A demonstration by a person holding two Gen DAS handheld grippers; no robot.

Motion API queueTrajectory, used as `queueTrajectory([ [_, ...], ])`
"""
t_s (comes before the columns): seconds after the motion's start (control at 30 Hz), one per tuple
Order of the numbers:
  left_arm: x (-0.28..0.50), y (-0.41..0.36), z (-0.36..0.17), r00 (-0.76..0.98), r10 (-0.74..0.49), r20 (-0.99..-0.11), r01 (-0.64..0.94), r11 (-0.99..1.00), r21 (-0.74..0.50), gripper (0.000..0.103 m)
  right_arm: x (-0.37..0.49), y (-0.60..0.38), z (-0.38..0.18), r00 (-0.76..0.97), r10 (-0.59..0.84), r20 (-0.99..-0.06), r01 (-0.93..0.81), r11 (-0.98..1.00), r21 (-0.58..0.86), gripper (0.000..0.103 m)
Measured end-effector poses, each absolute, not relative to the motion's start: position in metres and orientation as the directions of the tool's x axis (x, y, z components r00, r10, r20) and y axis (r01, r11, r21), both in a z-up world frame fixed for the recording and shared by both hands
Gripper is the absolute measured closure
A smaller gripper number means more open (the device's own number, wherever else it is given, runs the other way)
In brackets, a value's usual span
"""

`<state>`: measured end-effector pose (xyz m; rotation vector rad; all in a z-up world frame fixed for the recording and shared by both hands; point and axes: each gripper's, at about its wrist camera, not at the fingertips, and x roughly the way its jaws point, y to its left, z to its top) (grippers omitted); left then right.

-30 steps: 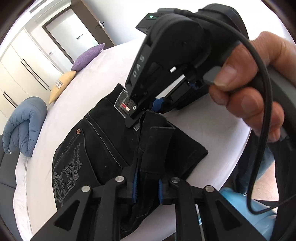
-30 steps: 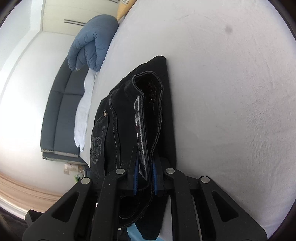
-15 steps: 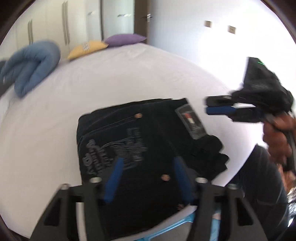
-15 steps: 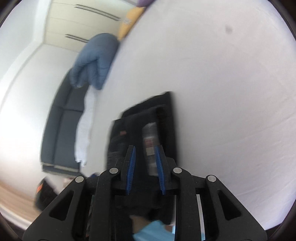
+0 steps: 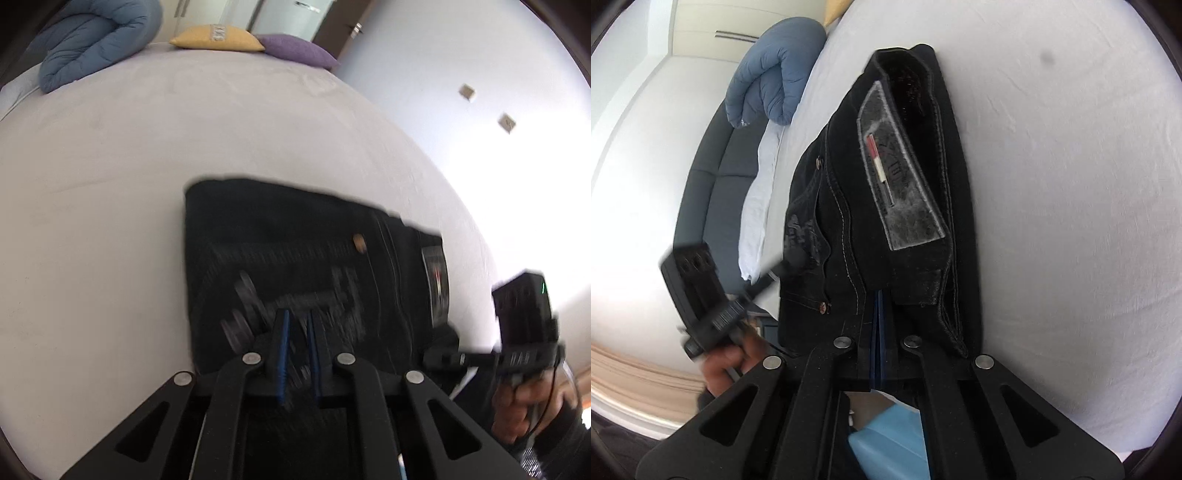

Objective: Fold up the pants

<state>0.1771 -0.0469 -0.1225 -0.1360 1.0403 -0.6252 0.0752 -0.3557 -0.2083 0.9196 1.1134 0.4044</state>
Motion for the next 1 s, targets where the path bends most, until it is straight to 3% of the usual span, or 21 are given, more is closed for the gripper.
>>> queueTrajectory([
  [0.1,0.219,-0.044,-0.122,0.347,-0.562,-0.751,0.362,0.819,-0.446,0.092,0.076,-0.355,-0.209,0.424,0.681,-0.597,0.167,0.589,0.791,0.103],
  [0.17,0.234,-0.053,-0.135,0.315,-0.535,-0.784,0.367,0.830,-0.420,0.092,0.076,-0.354,-0.209,0.431,0.673,-0.601,0.173,0.592,0.787,0.103],
  [0.2,0.237,-0.059,-0.143,0.302,-0.511,-0.805,0.380,0.839,-0.390,0.101,0.071,-0.357,-0.209,0.436,0.671,-0.599,0.176,0.589,0.788,0.103],
  [0.23,0.238,-0.063,-0.155,0.286,-0.492,-0.822,0.385,0.845,-0.372,0.101,0.070,-0.356,-0.209,0.440,0.670,-0.599,0.180,0.587,0.789,0.103],
  [0.37,0.216,-0.047,-0.154,0.325,-0.518,-0.791,0.364,0.841,-0.401,0.101,0.069,-0.347,-0.208,0.450,0.661,-0.601,0.182,0.591,0.786,0.103],
  [0.67,0.105,-0.028,-0.148,0.434,-0.424,-0.795,0.380,0.886,-0.265,0.101,0.062,-0.359,-0.211,0.464,0.660,-0.591,0.166,0.590,0.790,0.103],
  [1.0,0.086,-0.031,-0.151,0.444,-0.369,-0.816,0.384,0.902,-0.199,0.101,0.055,-0.356,-0.208,0.476,0.648,-0.595,0.153,0.605,0.781,0.103],
])
